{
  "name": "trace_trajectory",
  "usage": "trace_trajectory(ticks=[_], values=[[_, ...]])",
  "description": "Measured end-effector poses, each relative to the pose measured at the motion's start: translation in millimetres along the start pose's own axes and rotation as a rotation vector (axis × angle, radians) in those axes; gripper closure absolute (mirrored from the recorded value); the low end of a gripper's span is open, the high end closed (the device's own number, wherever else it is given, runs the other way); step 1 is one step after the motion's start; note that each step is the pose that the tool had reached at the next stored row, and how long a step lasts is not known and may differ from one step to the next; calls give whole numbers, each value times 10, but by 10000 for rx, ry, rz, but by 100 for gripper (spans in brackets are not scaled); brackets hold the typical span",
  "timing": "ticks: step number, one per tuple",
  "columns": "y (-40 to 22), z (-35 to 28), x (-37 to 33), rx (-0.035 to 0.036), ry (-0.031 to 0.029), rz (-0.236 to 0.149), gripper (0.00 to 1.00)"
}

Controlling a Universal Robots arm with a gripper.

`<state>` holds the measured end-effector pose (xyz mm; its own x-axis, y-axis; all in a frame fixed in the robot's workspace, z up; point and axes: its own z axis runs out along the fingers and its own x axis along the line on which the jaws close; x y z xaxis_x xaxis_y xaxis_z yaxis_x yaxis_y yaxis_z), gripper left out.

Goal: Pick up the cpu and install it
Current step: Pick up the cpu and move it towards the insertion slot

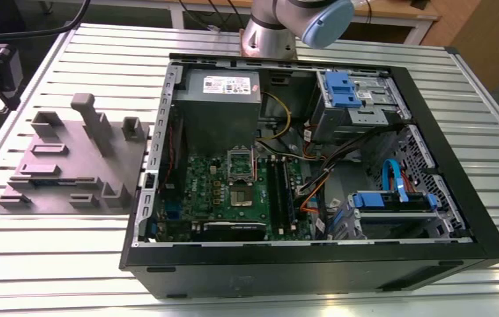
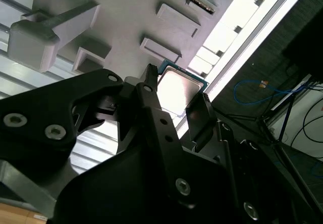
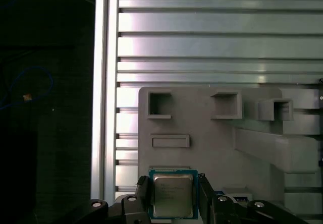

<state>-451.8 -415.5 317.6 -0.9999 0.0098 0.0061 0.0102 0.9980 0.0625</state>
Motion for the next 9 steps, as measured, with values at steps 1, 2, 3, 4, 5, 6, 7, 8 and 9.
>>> trace_trajectory(ticks=[1,2,3,4,5,6,7,8,9], values=[[0,-5,0,0,0,0,53],[1,-11,0,0,0,0,53],[1,-16,0,0,0,0,53],[2,-22,0,-1,0,0,53],[2,-28,0,-1,-1,0,53],[2,-34,0,0,-1,0,53],[3,-42,0,0,0,0,53],[3,-49,0,0,0,0,53],[4,-57,0,0,0,0,53]])
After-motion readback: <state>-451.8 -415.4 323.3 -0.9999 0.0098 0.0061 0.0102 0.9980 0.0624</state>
